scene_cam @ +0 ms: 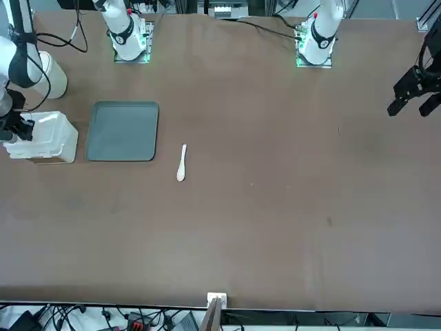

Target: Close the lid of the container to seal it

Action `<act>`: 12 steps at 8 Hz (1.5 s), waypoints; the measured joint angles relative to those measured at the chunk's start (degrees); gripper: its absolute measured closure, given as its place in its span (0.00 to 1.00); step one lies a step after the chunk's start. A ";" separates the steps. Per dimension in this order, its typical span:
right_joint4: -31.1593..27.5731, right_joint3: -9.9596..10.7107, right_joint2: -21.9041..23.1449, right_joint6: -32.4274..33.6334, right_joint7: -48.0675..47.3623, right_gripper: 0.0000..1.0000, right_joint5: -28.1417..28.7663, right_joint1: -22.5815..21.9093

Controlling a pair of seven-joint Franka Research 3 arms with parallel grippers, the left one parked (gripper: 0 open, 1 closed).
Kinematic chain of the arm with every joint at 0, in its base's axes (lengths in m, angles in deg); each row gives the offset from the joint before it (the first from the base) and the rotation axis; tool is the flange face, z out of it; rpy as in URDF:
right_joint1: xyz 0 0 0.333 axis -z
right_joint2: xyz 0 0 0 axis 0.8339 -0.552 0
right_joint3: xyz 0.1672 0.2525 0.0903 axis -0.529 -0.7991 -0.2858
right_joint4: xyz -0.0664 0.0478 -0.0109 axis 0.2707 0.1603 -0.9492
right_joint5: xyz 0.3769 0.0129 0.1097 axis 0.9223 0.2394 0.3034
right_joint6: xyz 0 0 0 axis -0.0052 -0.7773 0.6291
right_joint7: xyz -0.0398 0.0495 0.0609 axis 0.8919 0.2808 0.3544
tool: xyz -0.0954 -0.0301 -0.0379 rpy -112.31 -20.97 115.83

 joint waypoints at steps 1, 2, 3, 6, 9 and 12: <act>-0.12 0.01 -0.47 0.00 0.50 0.98 1.31 0.21; -0.12 0.01 -1.02 -0.01 1.00 0.98 2.09 0.45; -0.08 0.01 -1.25 -0.08 1.18 0.98 2.52 0.57; -0.07 0.01 -1.48 -0.56 1.60 0.98 3.48 0.85; -0.06 0.01 -1.81 -2.04 2.22 0.98 3.60 1.36; -0.01 -0.03 -1.84 -2.35 2.58 0.98 3.60 1.44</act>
